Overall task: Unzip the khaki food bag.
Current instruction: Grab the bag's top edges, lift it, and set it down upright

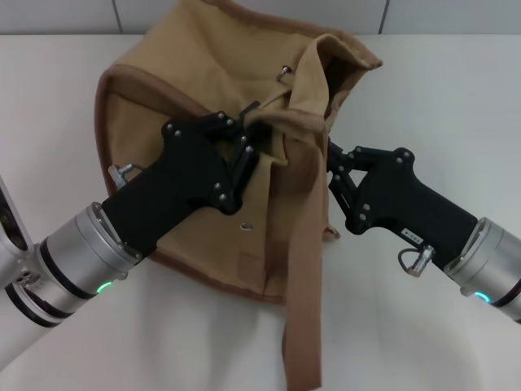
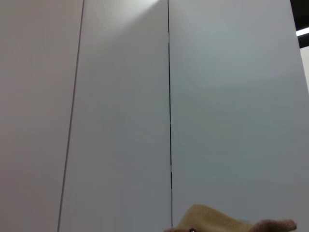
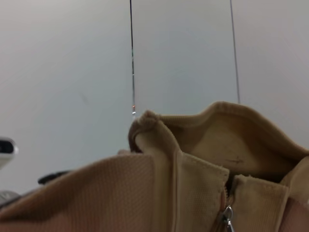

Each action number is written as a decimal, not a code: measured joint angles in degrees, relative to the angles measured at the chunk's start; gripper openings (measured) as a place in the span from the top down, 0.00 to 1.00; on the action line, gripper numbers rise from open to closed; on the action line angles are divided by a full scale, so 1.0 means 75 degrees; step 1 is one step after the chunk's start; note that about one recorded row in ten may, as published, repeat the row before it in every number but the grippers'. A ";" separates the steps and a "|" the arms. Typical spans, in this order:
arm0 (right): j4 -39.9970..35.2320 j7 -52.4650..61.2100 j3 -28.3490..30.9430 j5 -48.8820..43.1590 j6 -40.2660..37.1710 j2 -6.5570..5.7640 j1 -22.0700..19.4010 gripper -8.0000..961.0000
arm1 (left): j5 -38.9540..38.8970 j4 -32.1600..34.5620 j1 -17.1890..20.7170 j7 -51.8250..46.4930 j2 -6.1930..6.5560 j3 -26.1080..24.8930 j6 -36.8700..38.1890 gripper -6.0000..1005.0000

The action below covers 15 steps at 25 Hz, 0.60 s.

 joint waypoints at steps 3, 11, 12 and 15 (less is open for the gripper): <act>0.0312 -0.0929 0.0186 0.0000 0.0044 0.0000 -0.0129 0.98 | 0.0006 -0.0108 -0.0011 0.0000 -0.0001 -0.0246 0.0056 0.89; 0.0768 -0.2240 0.0305 0.0001 0.0097 0.0000 -0.0299 0.98 | 0.0009 -0.0343 0.0041 -0.0015 0.0000 -0.0855 0.0116 0.89; 0.0799 -0.2359 0.0314 0.0001 0.0099 0.0000 -0.0322 0.98 | 0.0008 -0.0375 0.0041 -0.0015 0.0000 -0.0875 0.0116 0.88; 0.0856 -0.2648 0.0401 0.0001 0.0106 0.0000 -0.0398 0.98 | 0.0006 -0.0480 0.0035 -0.0023 0.0000 -0.1041 0.0128 0.88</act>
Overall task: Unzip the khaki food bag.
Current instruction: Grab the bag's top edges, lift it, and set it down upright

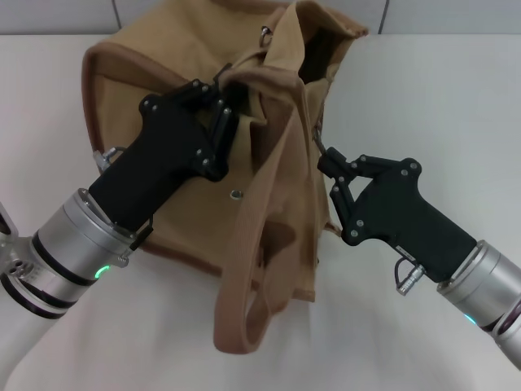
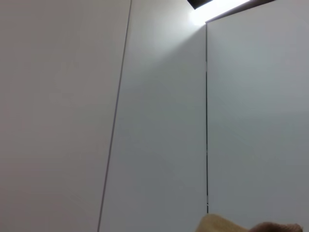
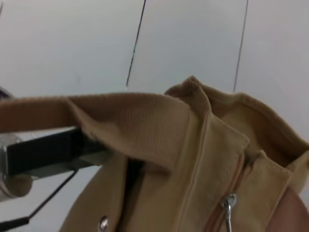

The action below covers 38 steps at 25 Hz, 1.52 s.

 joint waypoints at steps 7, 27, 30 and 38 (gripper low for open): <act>0.0019 -0.0248 0.0105 0.0000 -0.0031 0.0000 -0.0089 0.99 | -0.0003 -0.0061 0.0031 -0.0046 0.0001 -0.0188 0.0034 0.88; -0.0298 0.1345 0.0627 -0.0086 -0.0385 0.0001 -0.0010 0.81 | 0.0376 -0.0317 -0.0025 0.0000 0.0000 -0.0133 -0.0602 0.87; -0.0115 0.0875 0.0620 -0.0089 -0.0105 0.0001 0.0056 0.70 | 0.0405 -0.0356 -0.0055 0.0002 0.0001 -0.0142 -0.0633 0.87; 0.0157 0.0520 0.0686 -0.0095 0.0701 0.0000 0.0307 0.58 | 0.0567 -0.0419 -0.0141 0.0007 0.0000 -0.0137 -0.0692 0.87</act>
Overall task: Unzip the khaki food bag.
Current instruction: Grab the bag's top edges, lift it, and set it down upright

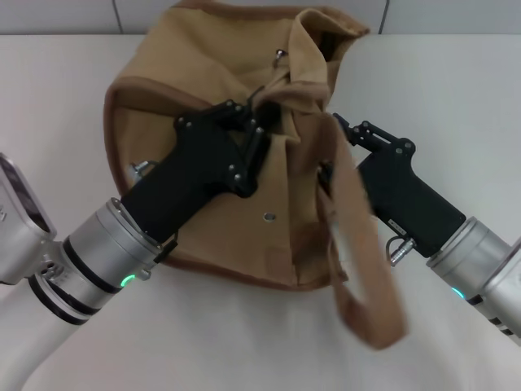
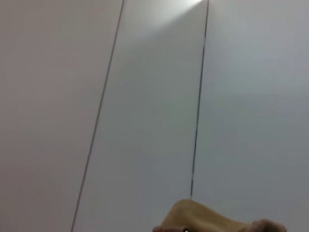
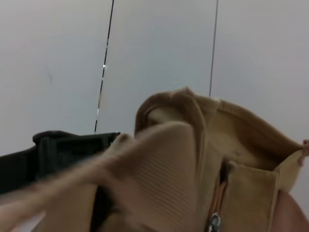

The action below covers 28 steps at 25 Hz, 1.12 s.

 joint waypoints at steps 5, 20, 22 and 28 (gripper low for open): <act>0.0055 -0.0056 0.0122 0.0063 0.0080 -0.0001 0.0085 0.58 | 0.0256 -0.0006 -0.0027 0.0003 0.0000 -0.0094 -0.0067 0.87; 0.0275 -0.0371 0.0511 -0.0118 0.0474 -0.0001 0.0089 0.60 | 0.0266 -0.0007 -0.0059 0.0005 0.0000 -0.0117 -0.0207 0.86; 0.0280 -0.0372 0.0509 -0.0164 0.0502 0.0000 0.0097 0.60 | 0.0268 -0.0007 -0.0066 0.0005 0.0000 -0.0118 -0.0220 0.86; 0.0401 -0.0648 0.0539 -0.0179 0.0523 0.0000 0.0109 0.66 | 0.0265 -0.0006 -0.0088 0.0005 0.0000 -0.0155 -0.0292 0.86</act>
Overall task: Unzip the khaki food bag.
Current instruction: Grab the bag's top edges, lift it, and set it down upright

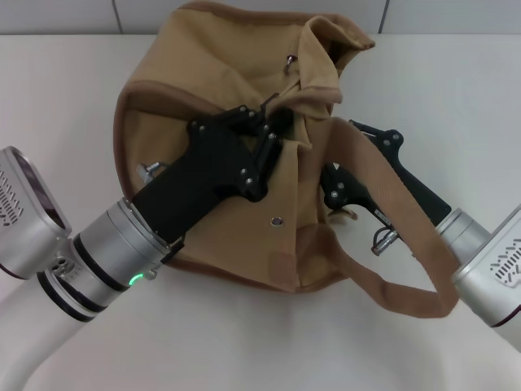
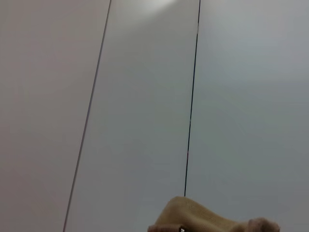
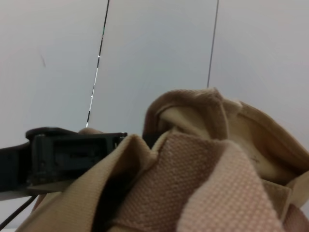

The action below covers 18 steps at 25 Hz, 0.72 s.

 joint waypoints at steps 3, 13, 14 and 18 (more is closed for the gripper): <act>0.0096 -0.0185 0.0016 -0.0003 0.0085 0.0000 0.0003 0.89 | -0.0001 -0.0003 -0.0021 0.0000 0.0000 -0.0002 -0.0016 0.86; 0.0136 -0.0285 0.0033 -0.0008 0.0149 0.0000 -0.0021 0.98 | -0.0003 -0.0069 -0.0031 0.0000 0.0001 -0.0001 -0.0013 0.86; 0.0135 -0.0326 0.0033 -0.0008 0.0140 0.0000 -0.0043 0.99 | -0.0002 -0.0070 -0.0030 0.0000 0.0001 -0.0003 0.0003 0.86; 0.0153 -0.0638 -0.0013 -0.0008 0.0087 0.0000 -0.0149 0.99 | 0.0013 -0.0080 0.0010 0.0000 0.0000 -0.0129 0.0050 0.86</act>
